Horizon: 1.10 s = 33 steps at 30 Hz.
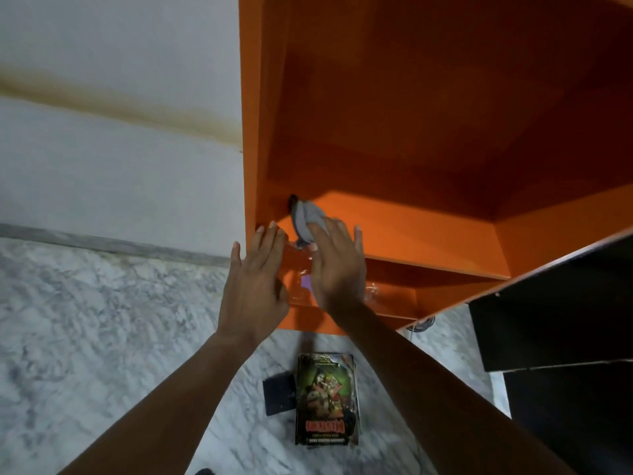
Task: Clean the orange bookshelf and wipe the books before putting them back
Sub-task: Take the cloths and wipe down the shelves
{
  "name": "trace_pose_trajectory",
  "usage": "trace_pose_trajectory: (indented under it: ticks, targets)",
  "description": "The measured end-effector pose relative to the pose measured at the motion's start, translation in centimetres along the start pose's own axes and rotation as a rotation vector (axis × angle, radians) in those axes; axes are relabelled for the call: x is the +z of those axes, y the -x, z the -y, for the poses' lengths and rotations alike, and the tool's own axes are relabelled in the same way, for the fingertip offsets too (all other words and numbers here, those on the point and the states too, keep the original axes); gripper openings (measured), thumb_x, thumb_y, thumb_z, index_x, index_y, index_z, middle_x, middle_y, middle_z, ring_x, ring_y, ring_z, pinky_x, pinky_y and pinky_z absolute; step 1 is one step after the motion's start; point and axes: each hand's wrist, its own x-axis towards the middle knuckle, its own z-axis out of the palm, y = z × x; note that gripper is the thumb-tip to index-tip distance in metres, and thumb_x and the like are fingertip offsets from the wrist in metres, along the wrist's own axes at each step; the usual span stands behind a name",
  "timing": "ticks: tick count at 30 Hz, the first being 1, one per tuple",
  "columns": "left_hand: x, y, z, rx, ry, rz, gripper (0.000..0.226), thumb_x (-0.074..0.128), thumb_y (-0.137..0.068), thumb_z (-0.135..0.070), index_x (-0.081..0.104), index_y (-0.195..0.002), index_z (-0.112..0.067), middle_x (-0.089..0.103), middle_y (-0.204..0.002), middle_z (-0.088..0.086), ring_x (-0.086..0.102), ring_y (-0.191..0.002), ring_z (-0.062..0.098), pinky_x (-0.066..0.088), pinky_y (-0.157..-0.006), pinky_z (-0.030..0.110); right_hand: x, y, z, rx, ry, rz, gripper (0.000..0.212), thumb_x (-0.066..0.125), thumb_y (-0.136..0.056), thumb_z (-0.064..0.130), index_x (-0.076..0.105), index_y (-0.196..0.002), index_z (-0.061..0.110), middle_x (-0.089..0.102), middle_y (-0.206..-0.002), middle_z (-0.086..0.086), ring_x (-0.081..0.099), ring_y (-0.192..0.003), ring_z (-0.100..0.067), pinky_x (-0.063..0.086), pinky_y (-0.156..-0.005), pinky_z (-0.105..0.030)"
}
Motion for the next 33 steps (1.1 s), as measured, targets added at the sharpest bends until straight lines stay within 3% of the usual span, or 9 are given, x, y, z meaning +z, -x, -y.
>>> trace_pose_trajectory:
  ticks: [3,7,10,14,17,19,22,27,33]
  targets:
    - [0.4,2.0,0.4,0.005,0.021,-0.119,0.075,0.045,-0.085,-0.015,0.026,-0.158,-0.005,0.021,-0.166,0.011,0.013,-0.155,0.027,0.018,-0.123,0.056,0.6,0.0,0.9,-0.116,-0.016,0.137,0.038,0.041,-0.101,0.017,0.06,-0.134,0.016,0.055,-0.145,-0.006,0.046,-0.138,-0.027,0.022,-0.122,-0.052]
    - [0.5,2.9,-0.6,-0.216,0.191,-0.141,0.083,0.038,-0.08,-0.022,0.018,-0.16,-0.008,0.019,-0.167,0.01,0.017,-0.155,0.027,0.022,-0.123,0.054,0.3,-0.5,1.7,-0.395,-0.088,0.248,0.042,0.055,-0.085,0.002,0.067,-0.124,0.012,0.058,-0.142,-0.013,0.053,-0.129,-0.034,0.037,-0.115,-0.049]
    - [0.2,1.7,-1.1,-0.352,0.339,-0.116,0.095,0.04,-0.069,-0.018,0.016,-0.161,-0.019,0.034,-0.16,0.006,0.033,-0.147,0.03,0.041,-0.11,0.054,-0.7,-1.2,1.5,-0.497,-0.061,0.237,0.046,0.053,-0.079,0.002,0.069,-0.122,0.009,0.06,-0.139,-0.016,0.058,-0.123,-0.036,0.045,-0.11,-0.046]
    - [-0.2,2.0,-1.2,-0.387,0.353,-0.056,0.102,0.042,-0.067,-0.01,0.01,-0.161,-0.031,0.027,-0.165,-0.001,0.021,-0.152,0.03,0.041,-0.109,0.057,-1.8,-1.6,0.1,-0.611,0.097,0.396,0.078,0.085,-0.046,-0.004,0.068,-0.121,0.008,0.061,-0.136,-0.013,0.058,-0.126,-0.037,0.049,-0.106,-0.045]
    - [-0.3,2.9,-1.3,-0.375,0.307,0.007,0.098,0.054,-0.078,-0.004,0.008,-0.161,-0.03,0.028,-0.164,0.001,0.014,-0.154,0.03,0.034,-0.114,0.061,-2.3,-0.8,-1.7,-0.702,0.107,0.387,0.043,0.06,-0.073,-0.004,0.073,-0.112,0.008,0.066,-0.129,-0.015,0.059,-0.127,-0.041,0.053,-0.101,-0.051]
    - [-0.2,3.1,-1.3,-0.372,0.268,0.018,0.099,0.061,-0.081,-0.006,0.007,-0.16,-0.029,0.029,-0.163,0.001,0.016,-0.153,0.031,0.03,-0.115,0.063,-3.1,-0.3,-3.1,-0.683,0.067,0.355,0.052,0.039,-0.075,-0.008,0.071,-0.113,0.007,0.065,-0.13,-0.017,0.058,-0.129,-0.04,0.056,-0.098,-0.048]
    - [-0.6,2.7,-1.7,-0.281,0.155,0.028,0.097,0.06,-0.08,-0.005,0.007,-0.16,-0.02,0.021,-0.166,0.004,0.012,-0.154,0.031,0.024,-0.12,0.06,-4.7,-0.6,-3.5,-0.562,-0.042,0.233,0.052,0.044,-0.076,-0.018,0.069,-0.116,0.004,0.063,-0.131,-0.019,0.056,-0.129,-0.037,0.052,-0.1,-0.042]
    - [-0.9,0.4,-3.5,-0.117,-0.048,0.054,0.096,0.058,-0.081,-0.01,0.006,-0.161,-0.012,0.007,-0.17,0.006,0.002,-0.156,0.031,0.012,-0.124,0.057,-5.3,-2.3,-4.6,-0.15,-0.171,0.143,0.045,0.04,-0.088,0.007,0.065,-0.125,0.006,0.058,-0.135,-0.016,0.057,-0.125,-0.033,0.045,-0.103,-0.037]
    - [2.2,-1.1,-4.4,-0.101,-0.253,0.085,0.083,0.057,-0.09,-0.039,0.024,-0.159,-0.009,0.021,-0.167,0.01,0.009,-0.155,0.034,0.011,-0.12,0.065,-4.3,-0.4,-5.7,-0.045,0.078,0.194,0.04,0.033,-0.104,0.034,0.054,-0.137,0.026,0.052,-0.143,0.001,0.044,-0.136,-0.022,0.024,-0.115,-0.056]
